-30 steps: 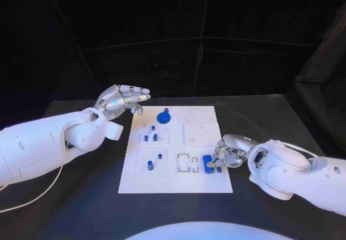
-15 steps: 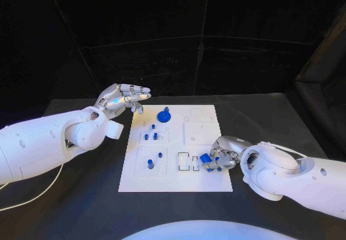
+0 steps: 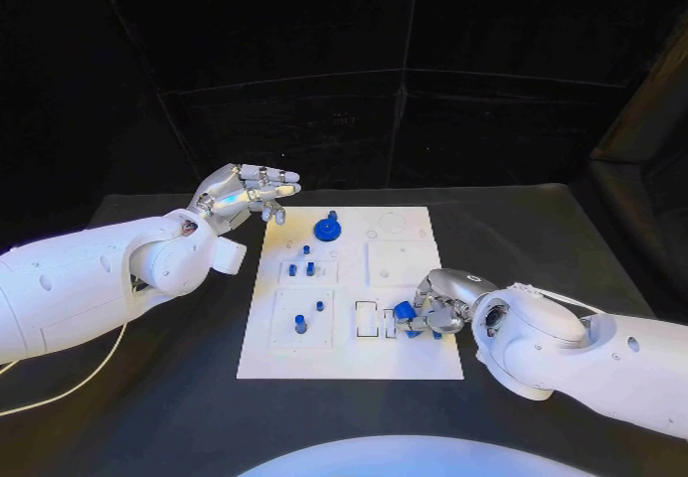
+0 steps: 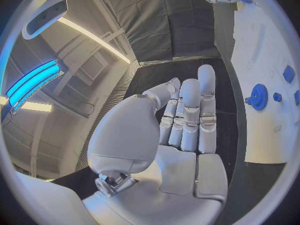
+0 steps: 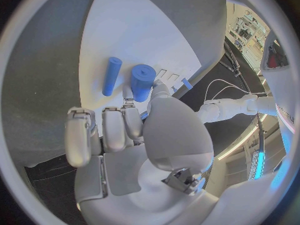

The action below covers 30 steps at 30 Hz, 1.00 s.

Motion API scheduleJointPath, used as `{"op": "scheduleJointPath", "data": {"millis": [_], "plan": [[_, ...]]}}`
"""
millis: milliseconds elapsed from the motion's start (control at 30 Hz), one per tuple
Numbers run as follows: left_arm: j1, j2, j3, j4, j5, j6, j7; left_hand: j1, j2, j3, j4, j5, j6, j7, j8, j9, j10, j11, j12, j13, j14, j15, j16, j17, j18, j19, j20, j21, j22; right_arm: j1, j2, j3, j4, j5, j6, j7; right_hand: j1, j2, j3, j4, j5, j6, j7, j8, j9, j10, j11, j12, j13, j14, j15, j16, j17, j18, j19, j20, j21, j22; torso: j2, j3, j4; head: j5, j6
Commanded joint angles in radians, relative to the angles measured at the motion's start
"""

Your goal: Assemble the parts on the task board

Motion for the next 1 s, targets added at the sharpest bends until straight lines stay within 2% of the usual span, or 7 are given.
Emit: {"op": "scheduleJointPath", "data": {"millis": [33, 200, 400, 533, 733, 833, 1000], "plan": [[0.001, 0.000, 0.001, 0.002, 0.004, 0.012, 0.007, -0.008, 0.001, -0.004, 0.000, -0.003, -0.001, 0.002, 0.005, -0.001, -0.006, 0.003, 0.006, -0.001, -0.006, -0.002, -0.004, 0.000, 0.006, -0.007, 0.004, -0.004, -0.001, -0.003, -0.010, -0.002, 0.013, 0.000, -0.114, 0.007, 0.011, 0.016, 0.001, -0.001, 0.012, 0.017, -0.005, 0.012, 0.013, 0.004, -0.007, 0.005, 0.003, 0.025, -0.009, 0.003, 0.000, -0.018, 0.063, -0.009, 0.006, 0.193, -0.001, -0.0005, -0.0019, 0.001, 0.002], [0.001, 0.002, 0.001, 0.000, 0.004, 0.014, 0.006, -0.008, 0.001, -0.004, 0.000, -0.003, -0.001, 0.002, 0.005, -0.001, -0.006, 0.003, 0.006, -0.001, -0.006, -0.002, -0.004, 0.000, 0.006, -0.007, 0.004, -0.004, -0.001, -0.003, -0.028, -0.002, 0.047, 0.004, -0.195, 0.030, 0.015, 0.017, 0.000, -0.002, 0.017, 0.022, -0.008, 0.014, 0.017, 0.004, -0.010, 0.002, 0.002, 0.025, -0.011, 0.002, -0.001, -0.018, 0.064, -0.011, 0.008, 0.195, -0.002, -0.0010, 0.0014, 0.000, 0.006], [0.001, 0.006, 0.000, -0.002, 0.004, 0.015, 0.006, -0.008, 0.001, -0.004, 0.000, -0.003, -0.001, 0.002, 0.005, -0.001, -0.006, 0.003, 0.006, -0.001, -0.006, -0.002, -0.004, 0.000, 0.006, -0.007, 0.004, -0.004, -0.001, -0.002, -0.029, -0.001, 0.074, 0.020, -0.218, 0.036, 0.016, 0.016, -0.001, -0.002, 0.019, 0.022, -0.008, 0.014, 0.017, 0.003, -0.010, -0.001, 0.000, 0.025, -0.012, 0.001, -0.003, -0.018, 0.064, -0.011, 0.008, 0.195, -0.001, -0.0004, 0.0026, 0.004, 0.011], [0.001, 0.006, 0.000, -0.002, 0.004, 0.015, 0.005, -0.008, 0.002, -0.003, 0.000, -0.003, -0.001, 0.002, 0.005, -0.001, -0.007, 0.003, 0.006, -0.001, -0.007, -0.002, -0.004, -0.001, 0.006, -0.007, 0.004, -0.004, -0.002, -0.002, 0.002, -0.001, 0.062, 0.057, -0.186, 0.041, 0.017, 0.016, -0.002, -0.002, 0.020, 0.022, -0.008, 0.014, 0.018, 0.004, -0.010, 0.000, 0.001, 0.025, -0.012, 0.002, -0.003, -0.018, 0.064, -0.012, 0.008, 0.195, 0.000, -0.0016, -0.0010, 0.014, 0.012], [0.001, 0.009, 0.000, -0.001, 0.004, 0.017, 0.005, -0.008, 0.002, -0.004, 0.000, -0.003, -0.002, 0.002, 0.005, -0.001, -0.007, 0.003, 0.006, -0.001, -0.007, -0.002, -0.004, -0.001, 0.006, -0.007, 0.004, -0.004, -0.002, -0.002, 0.062, -0.001, 0.035, 0.096, -0.109, 0.021, 0.003, 0.023, -0.011, 0.003, 0.016, 0.028, -0.010, 0.016, 0.023, 0.005, -0.012, -0.003, 0.001, 0.025, -0.014, 0.001, -0.004, -0.018, 0.064, -0.014, 0.008, 0.195, 0.002, -0.0012, 0.0020, 0.018, 0.013], [0.001, 0.010, -0.001, 0.000, 0.004, 0.016, 0.004, -0.008, 0.002, -0.004, 0.000, -0.003, -0.002, 0.002, 0.005, -0.001, -0.007, 0.003, 0.006, -0.001, -0.007, -0.002, -0.004, -0.001, 0.006, -0.007, 0.004, -0.004, -0.002, -0.002, 0.091, -0.001, 0.020, 0.122, -0.064, 0.002, -0.015, 0.033, -0.022, 0.003, -0.013, 0.038, -0.014, 0.020, 0.031, 0.003, -0.015, -0.012, -0.004, 0.022, -0.016, -0.005, -0.015, -0.018, 0.063, -0.016, 0.007, 0.193, 0.002, -0.0015, 0.0048, 0.019, 0.012], [0.001, 0.011, -0.001, 0.002, 0.004, 0.015, 0.004, -0.010, 0.002, -0.004, 0.000, -0.003, -0.003, 0.002, 0.005, -0.002, -0.008, 0.004, 0.006, -0.001, -0.007, -0.002, -0.004, -0.001, 0.006, -0.007, 0.004, -0.004, -0.002, -0.002, 0.124, -0.001, 0.000, 0.130, -0.051, -0.034, -0.020, 0.046, -0.028, 0.002, -0.019, 0.059, -0.024, 0.034, 0.043, 0.000, -0.023, -0.027, -0.014, 0.020, -0.021, -0.012, -0.028, -0.018, 0.063, -0.020, 0.007, 0.193, 0.002, -0.0018, 0.0032, 0.025, 0.009]]}}
